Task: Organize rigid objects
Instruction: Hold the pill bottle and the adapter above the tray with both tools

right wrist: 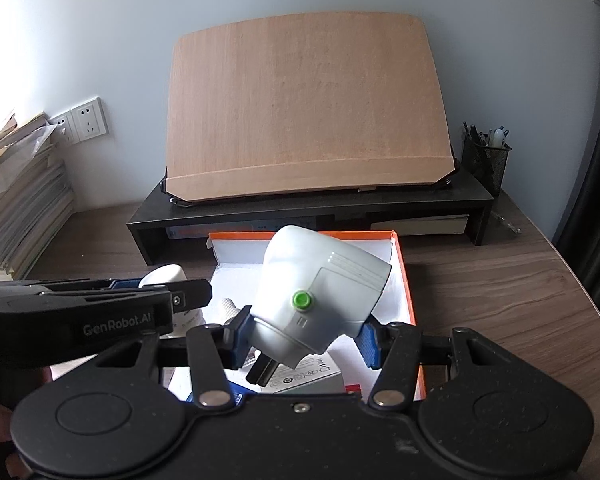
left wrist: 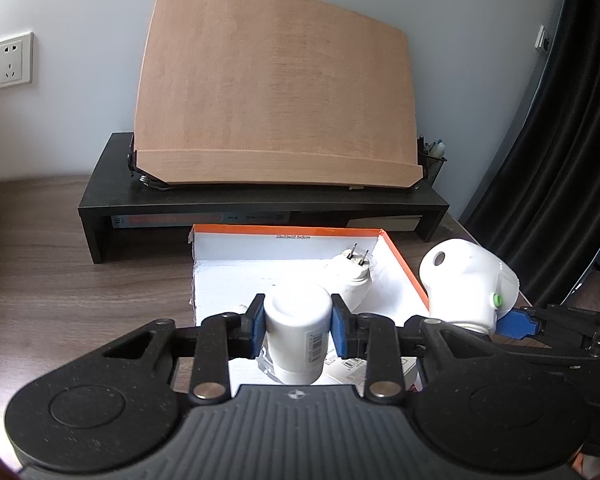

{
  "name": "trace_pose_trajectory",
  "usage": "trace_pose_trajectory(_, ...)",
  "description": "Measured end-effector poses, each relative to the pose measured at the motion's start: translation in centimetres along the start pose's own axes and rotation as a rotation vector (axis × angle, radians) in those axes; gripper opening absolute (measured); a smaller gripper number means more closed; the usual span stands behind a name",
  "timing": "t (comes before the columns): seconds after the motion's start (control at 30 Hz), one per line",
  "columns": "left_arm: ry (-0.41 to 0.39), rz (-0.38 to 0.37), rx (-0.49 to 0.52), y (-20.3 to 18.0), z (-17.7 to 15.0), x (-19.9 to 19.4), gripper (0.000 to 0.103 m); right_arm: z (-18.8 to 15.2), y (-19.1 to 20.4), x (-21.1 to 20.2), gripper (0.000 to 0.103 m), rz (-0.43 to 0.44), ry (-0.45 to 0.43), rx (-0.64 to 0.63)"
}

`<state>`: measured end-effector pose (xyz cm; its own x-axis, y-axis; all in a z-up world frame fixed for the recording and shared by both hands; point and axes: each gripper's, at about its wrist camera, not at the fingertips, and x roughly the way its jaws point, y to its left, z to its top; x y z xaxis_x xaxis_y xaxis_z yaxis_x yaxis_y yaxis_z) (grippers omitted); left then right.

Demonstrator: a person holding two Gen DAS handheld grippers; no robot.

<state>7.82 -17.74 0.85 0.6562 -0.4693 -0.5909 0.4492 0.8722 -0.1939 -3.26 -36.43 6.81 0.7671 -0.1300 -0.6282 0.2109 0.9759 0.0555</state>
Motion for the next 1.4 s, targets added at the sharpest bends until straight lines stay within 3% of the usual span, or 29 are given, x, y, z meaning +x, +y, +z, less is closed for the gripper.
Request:
trace_pose_trajectory(0.97, 0.02, -0.01, -0.006, 0.6, 0.3, 1.6, 0.033, 0.3, -0.2, 2.1, 0.064, -0.021, 0.058, -0.02)
trace_pose_trajectory(1.07, 0.023, -0.011, -0.006, 0.6, 0.3, 1.7, 0.033, 0.5, -0.3, 2.3, 0.057, -0.023, 0.059, -0.021)
trace_pose_trajectory(1.4, 0.039, -0.014, -0.008, 0.4, 0.5, 2.6, 0.033, 0.8, -0.8, 2.3, 0.057, -0.036, 0.045, -0.021)
